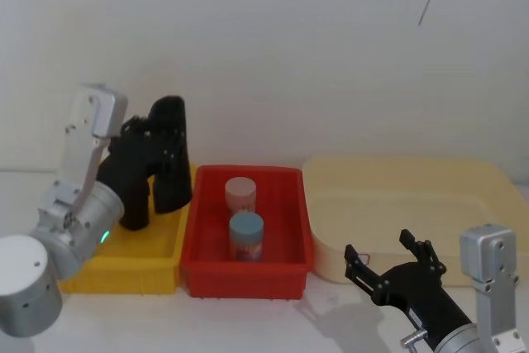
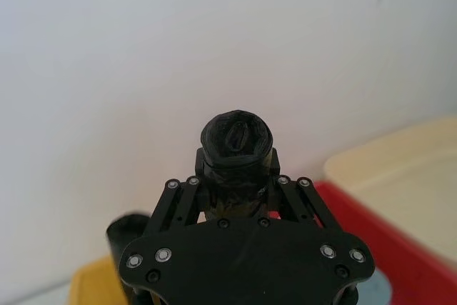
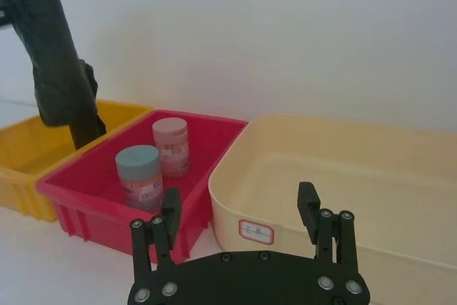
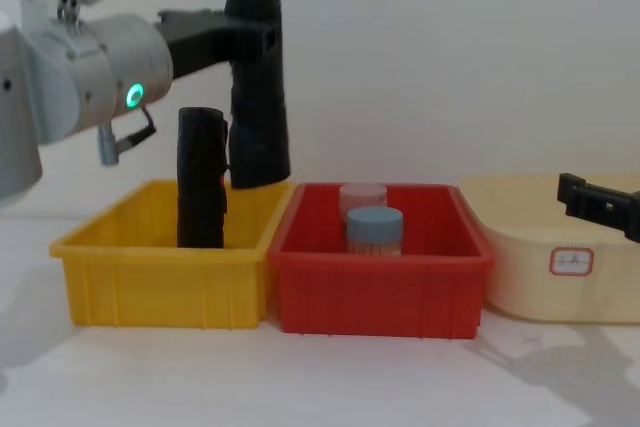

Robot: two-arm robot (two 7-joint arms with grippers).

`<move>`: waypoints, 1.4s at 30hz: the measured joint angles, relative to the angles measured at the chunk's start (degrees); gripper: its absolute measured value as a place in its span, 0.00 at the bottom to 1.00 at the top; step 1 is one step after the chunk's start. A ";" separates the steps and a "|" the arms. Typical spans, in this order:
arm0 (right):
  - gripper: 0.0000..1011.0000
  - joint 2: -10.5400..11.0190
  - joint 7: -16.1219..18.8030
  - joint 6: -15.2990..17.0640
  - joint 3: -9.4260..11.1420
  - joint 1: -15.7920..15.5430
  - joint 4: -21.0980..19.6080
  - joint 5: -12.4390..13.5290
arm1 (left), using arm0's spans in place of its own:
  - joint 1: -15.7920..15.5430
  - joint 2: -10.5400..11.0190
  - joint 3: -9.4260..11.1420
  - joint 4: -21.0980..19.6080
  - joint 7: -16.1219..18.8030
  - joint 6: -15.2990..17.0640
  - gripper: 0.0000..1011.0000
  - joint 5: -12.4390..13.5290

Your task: Pick up the garbage bag with the one hand and transfer it to the other hand.

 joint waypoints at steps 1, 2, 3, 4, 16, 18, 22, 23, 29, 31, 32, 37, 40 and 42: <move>0.99 0.00 0.00 0.00 0.00 0.00 0.00 0.00 | -0.18 0.10 -0.05 -0.70 -0.71 0.10 0.38 -0.37; 0.99 0.00 0.00 0.00 0.00 0.00 0.00 0.00 | -0.28 0.15 -0.06 -1.05 -1.05 0.15 0.38 -0.48; 0.99 0.00 0.00 0.00 0.00 0.00 0.00 0.00 | -0.36 0.18 -0.07 -1.37 -1.57 0.23 0.38 -0.71; 0.99 0.00 0.00 0.00 0.00 0.00 0.00 0.00 | -0.53 0.23 -0.09 -1.97 -2.35 0.37 0.38 -1.09; 0.99 0.00 0.00 0.00 0.00 0.00 0.00 0.00 | -2.13 0.19 0.86 -4.96 -9.15 1.99 0.38 -5.13; 0.99 0.00 0.00 0.00 0.00 0.00 0.00 0.00 | -2.45 0.06 1.30 -5.02 -10.50 2.46 0.38 -6.00; 0.99 0.00 0.00 0.00 0.00 0.00 0.00 0.00 | -2.96 -0.30 2.06 -4.86 -12.13 3.15 0.38 -7.03; 0.99 0.00 0.00 0.00 0.00 0.00 0.00 0.00 | -3.24 -0.54 2.53 -4.49 -13.07 3.64 0.38 -7.59; 0.99 0.00 0.00 0.00 0.00 0.00 0.00 0.00 | -4.44 -1.63 4.65 -2.15 -15.82 5.03 0.38 -9.01; 0.99 0.00 0.00 0.00 0.00 0.00 0.00 0.00 | -4.73 -1.89 5.08 -1.52 -16.32 5.24 0.38 -9.21; 0.99 0.00 0.00 0.00 0.00 0.00 0.00 0.00 | -4.87 -2.01 5.28 -1.23 -16.59 5.36 0.38 -9.34; 0.99 0.00 0.00 0.00 0.00 0.00 0.00 0.00 | -5.68 -2.81 6.44 0.75 -17.34 5.79 0.38 -9.81; 0.99 0.00 0.00 0.00 0.00 0.00 0.00 0.00 | -6.07 -3.18 6.84 1.78 -17.36 5.83 0.38 -9.95; 0.99 0.00 0.00 0.00 0.00 0.00 0.00 0.00 | -6.29 -3.34 7.03 2.43 -17.35 5.83 0.38 -10.04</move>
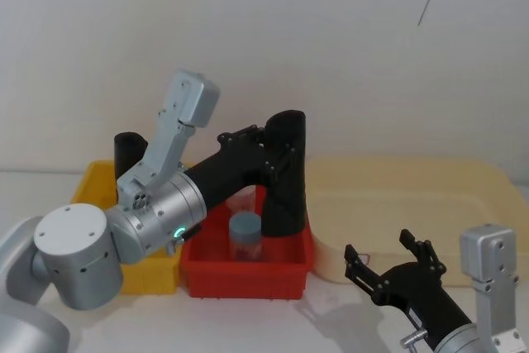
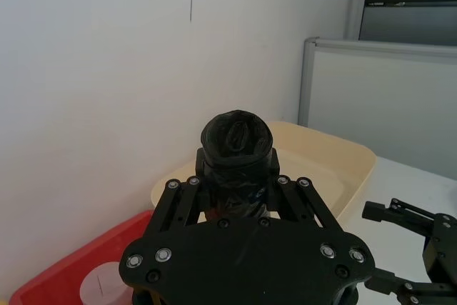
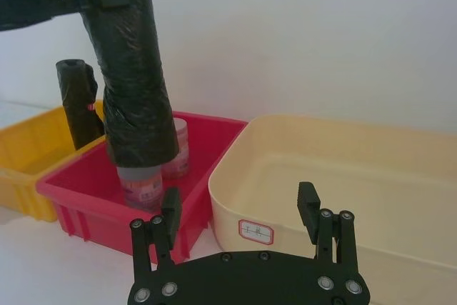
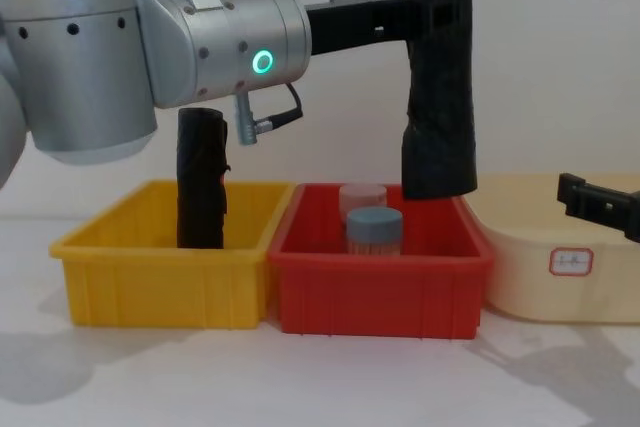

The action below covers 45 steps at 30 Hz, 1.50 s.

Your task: Pick up the garbage bag with the one hand and transfer it to the other hand.

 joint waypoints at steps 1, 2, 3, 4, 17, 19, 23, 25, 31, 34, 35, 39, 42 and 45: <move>0.99 0.00 0.00 0.00 0.00 0.00 0.00 0.00 | -0.07 -0.06 0.06 0.20 0.00 0.00 0.38 -0.02; 0.99 0.00 0.00 0.00 0.00 0.00 0.00 0.00 | -0.15 -0.12 0.12 0.42 0.01 0.00 0.38 -0.05; 0.99 0.00 0.00 0.00 0.00 0.00 0.00 0.00 | -0.22 -0.16 0.19 0.60 0.02 -0.01 0.38 -0.08; 0.99 0.00 0.00 0.00 0.00 0.00 0.00 0.00 | -0.34 -0.26 0.29 0.90 0.02 -0.03 0.38 -0.13; 0.99 0.24 0.91 -0.47 -0.53 0.63 0.13 -0.70 | -0.91 -0.67 0.80 2.51 0.16 -0.29 0.38 -0.37; 0.99 0.41 1.61 -0.84 -0.90 1.12 0.29 -1.03 | -0.97 -0.72 0.85 2.68 0.17 -0.33 0.38 -0.39; 0.99 0.66 3.07 -1.59 -1.78 2.22 0.70 -1.60 | -1.02 -0.77 0.91 2.84 0.19 -0.37 0.38 -0.42; 0.99 0.76 4.17 -2.07 -2.43 3.06 1.11 -1.92 | -1.05 -0.79 0.94 2.93 0.20 -0.39 0.38 -0.43; 0.99 0.75 7.01 -3.37 -3.95 5.33 2.54 -2.49 | -1.12 -0.83 0.98 3.10 0.23 -0.43 0.38 -0.46; 0.99 0.57 8.03 -3.91 -4.46 6.12 3.15 -2.62 | -1.13 -0.84 1.00 3.14 0.25 -0.44 0.38 -0.47; 0.99 0.49 8.31 -4.07 -4.57 6.33 3.30 -2.66 | -1.14 -0.85 1.01 3.16 0.25 -0.45 0.38 -0.47; 0.99 0.16 9.22 -4.70 -4.99 6.86 4.09 -2.76 | -1.16 -0.87 1.04 3.22 0.25 -0.46 0.38 -0.47; 0.99 -0.13 9.91 -5.22 -5.32 7.26 5.14 -2.87 | -1.18 -0.88 1.05 3.25 0.26 -0.47 0.38 -0.47; 0.99 -0.53 10.67 -5.38 -5.63 8.02 6.66 -2.88 | -1.19 -0.90 1.06 3.27 0.25 -0.47 0.38 -0.47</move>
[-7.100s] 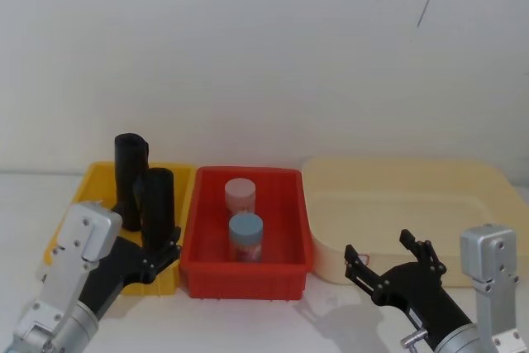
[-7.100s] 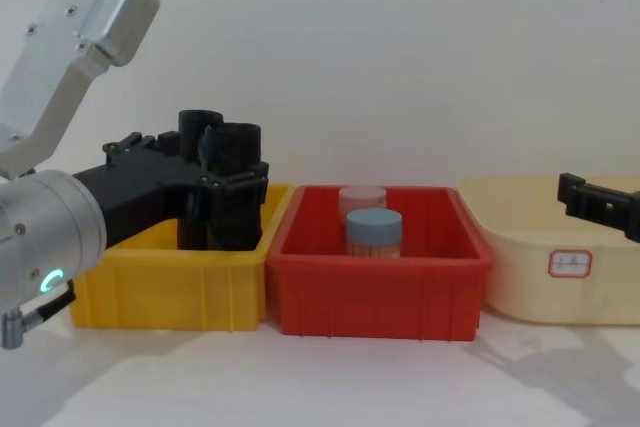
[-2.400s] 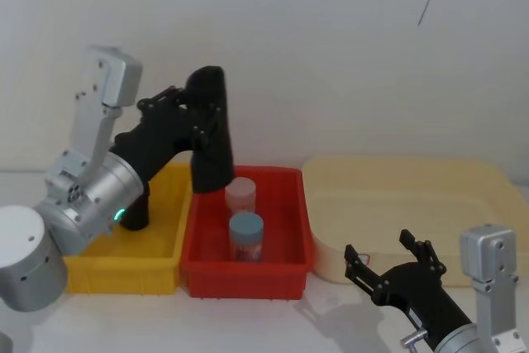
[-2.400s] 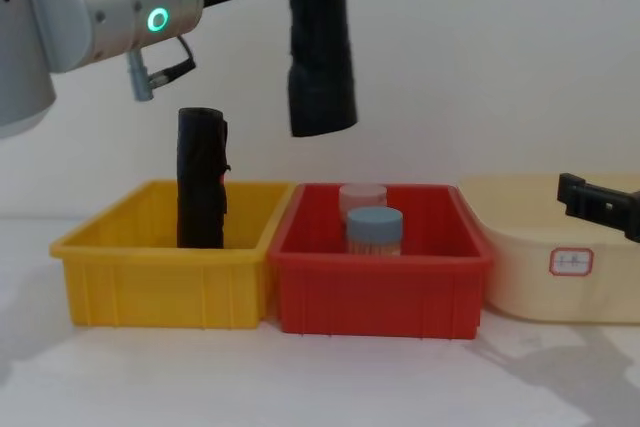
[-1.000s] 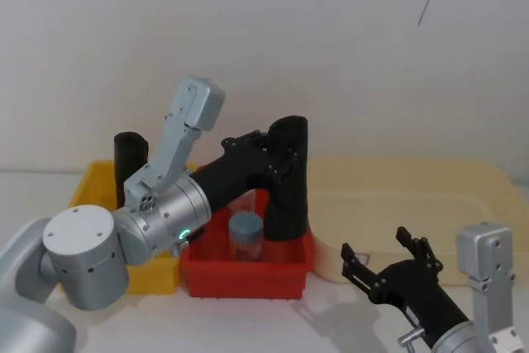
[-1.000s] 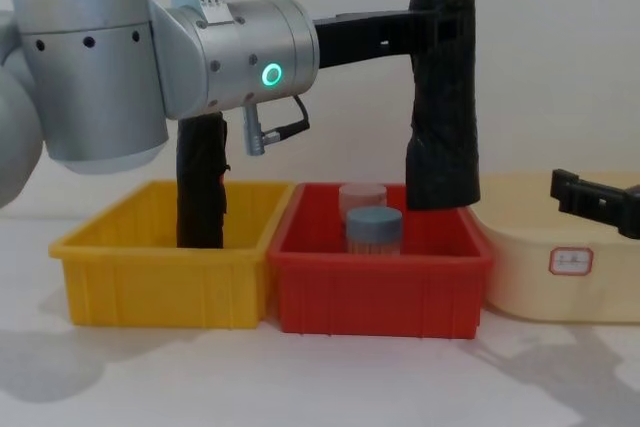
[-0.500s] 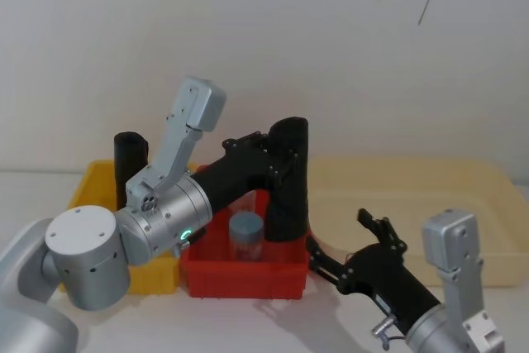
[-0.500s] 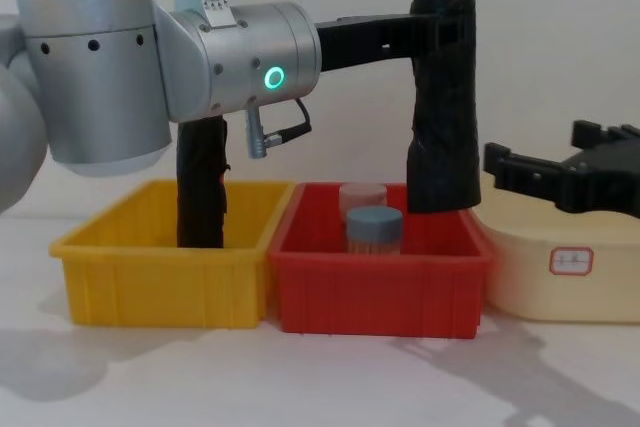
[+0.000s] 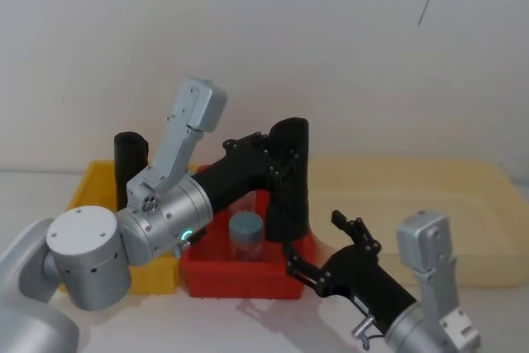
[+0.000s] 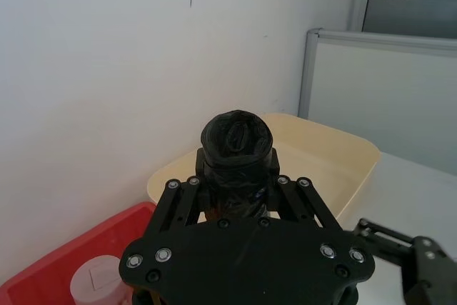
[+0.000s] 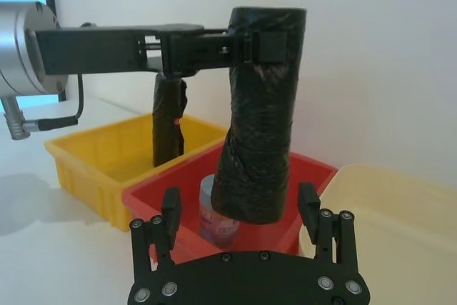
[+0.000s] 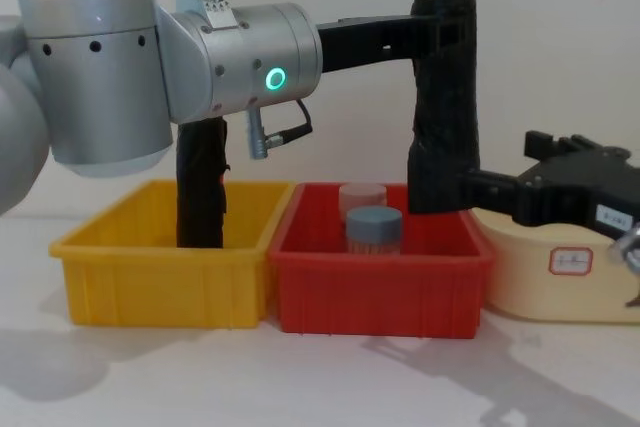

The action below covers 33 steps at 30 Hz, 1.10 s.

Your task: Pick up the garbage bag with the one hand and transfer it to the other hand.

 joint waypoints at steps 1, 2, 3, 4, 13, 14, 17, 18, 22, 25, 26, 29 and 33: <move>0.99 -0.25 0.39 0.07 -0.18 0.63 0.79 0.00 | 0.00 0.00 0.00 0.00 0.00 0.00 0.38 0.00; 0.99 -0.46 0.60 0.19 -0.29 1.19 1.41 0.01 | -0.01 -0.01 0.00 0.01 0.00 0.00 0.38 0.00; 0.99 -0.63 0.88 0.41 -0.38 1.65 1.93 0.03 | -0.02 -0.01 0.00 0.02 0.00 0.00 0.38 0.00; 0.99 -0.81 1.08 0.60 -0.46 2.14 2.46 0.07 | -0.02 -0.01 0.00 0.02 0.00 0.00 0.38 0.00; 0.99 -4.59 3.66 0.89 -1.36 11.20 13.14 0.59 | -0.03 0.00 0.00 0.08 0.00 0.00 0.38 0.00; 0.99 -5.35 4.04 0.40 -1.39 12.80 15.37 0.69 | -0.03 0.01 0.00 0.08 -0.01 0.00 0.38 0.01; 0.99 -6.63 4.70 -0.73 -1.37 15.56 19.23 0.94 | -0.03 0.01 0.00 0.09 0.00 0.00 0.38 0.01; 0.99 -7.05 4.94 -1.10 -1.33 16.40 20.43 1.02 | -0.03 0.00 0.00 0.08 -0.01 0.00 0.38 0.01; 0.99 -7.46 5.14 -1.58 -1.17 16.99 21.22 1.12 | -0.03 0.00 0.00 0.09 0.00 0.00 0.38 0.01; 0.99 -7.52 5.18 -1.85 -0.93 16.65 20.85 1.21 | -0.03 0.00 0.00 0.09 -0.01 0.00 0.38 0.01; 0.99 -7.43 5.22 -2.10 -0.72 15.90 20.05 1.31 | -0.02 0.00 0.00 0.09 0.00 0.00 0.38 0.01; 0.99 -7.25 5.34 -2.35 -0.49 15.16 19.10 1.51 | -0.02 0.00 0.00 0.09 -0.01 0.00 0.38 0.01; 0.98 -6.75 5.91 -2.64 -0.10 13.74 17.44 2.25 | -0.02 0.00 0.00 0.08 -0.01 0.00 0.38 0.01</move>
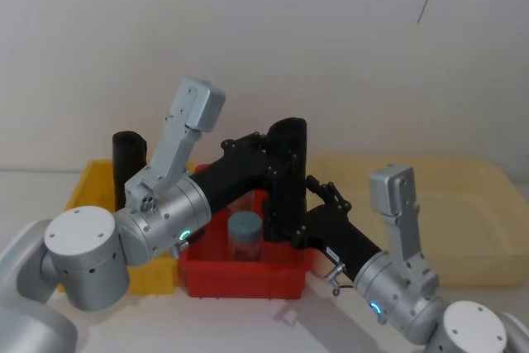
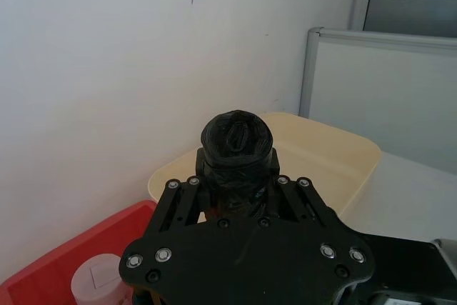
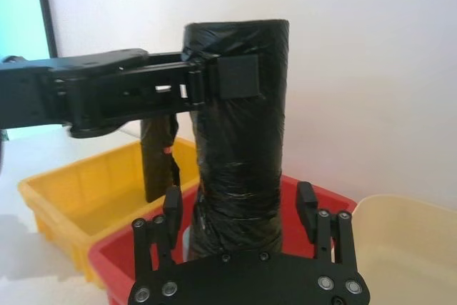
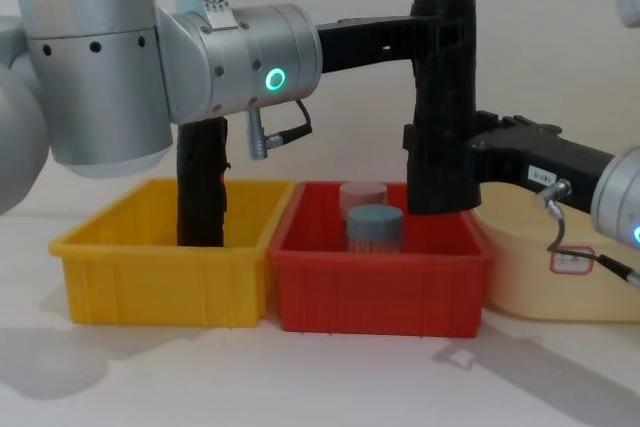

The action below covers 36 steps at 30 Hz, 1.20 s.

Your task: Pick up the garbage bag with the one hand and transfer it to the other hand.

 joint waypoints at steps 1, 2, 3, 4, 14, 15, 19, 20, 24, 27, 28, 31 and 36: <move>0.96 0.10 0.11 -0.04 0.03 -0.19 -0.27 0.12 | 0.00 0.00 0.00 0.00 0.00 0.00 0.38 0.00; 0.95 0.19 0.31 -0.07 0.07 -0.37 -0.53 0.29 | 0.00 0.00 0.00 0.00 0.00 0.00 0.38 0.00; 0.93 0.42 0.57 -0.08 0.13 -0.76 -1.07 0.54 | 0.00 0.00 0.00 0.00 0.00 0.00 0.38 0.00; 0.92 0.49 0.71 -0.09 0.13 -0.88 -1.22 0.64 | 0.00 0.00 0.00 0.00 0.00 0.00 0.38 0.00; 0.64 1.60 2.17 0.74 -0.47 -2.08 -3.54 1.54 | 0.00 0.00 -0.01 0.00 0.00 0.00 0.38 0.00; 0.58 1.70 2.28 0.91 -0.61 -2.16 -3.74 1.65 | 0.00 0.00 -0.01 -0.01 0.00 0.00 0.38 0.00; 0.54 1.90 2.50 1.26 -0.88 -2.27 -4.10 1.83 | 0.00 0.00 -0.01 0.00 0.00 0.00 0.38 0.00; 0.53 1.94 2.52 1.33 -0.96 -2.29 -4.17 1.86 | 0.00 0.00 -0.01 0.00 0.00 0.00 0.38 0.00; 0.53 2.09 2.55 1.67 -1.29 -2.33 -4.45 1.96 | 0.00 0.00 0.00 0.00 0.01 0.01 0.38 0.00; 0.53 2.17 2.54 1.92 -1.48 -2.34 -4.61 2.04 | 0.00 0.00 0.00 0.00 0.01 0.00 0.38 0.00; 0.53 2.22 2.49 2.05 -1.58 -2.35 -4.71 2.08 | 0.00 0.00 0.00 0.00 0.01 0.00 0.38 0.00; 0.53 2.26 2.36 2.23 -1.70 -2.35 -4.79 2.15 | 0.00 0.00 0.00 0.00 0.01 0.00 0.38 0.00; 0.53 2.37 2.03 2.60 -1.88 -2.35 -4.96 2.26 | 0.00 0.00 0.00 0.00 0.01 0.00 0.38 0.00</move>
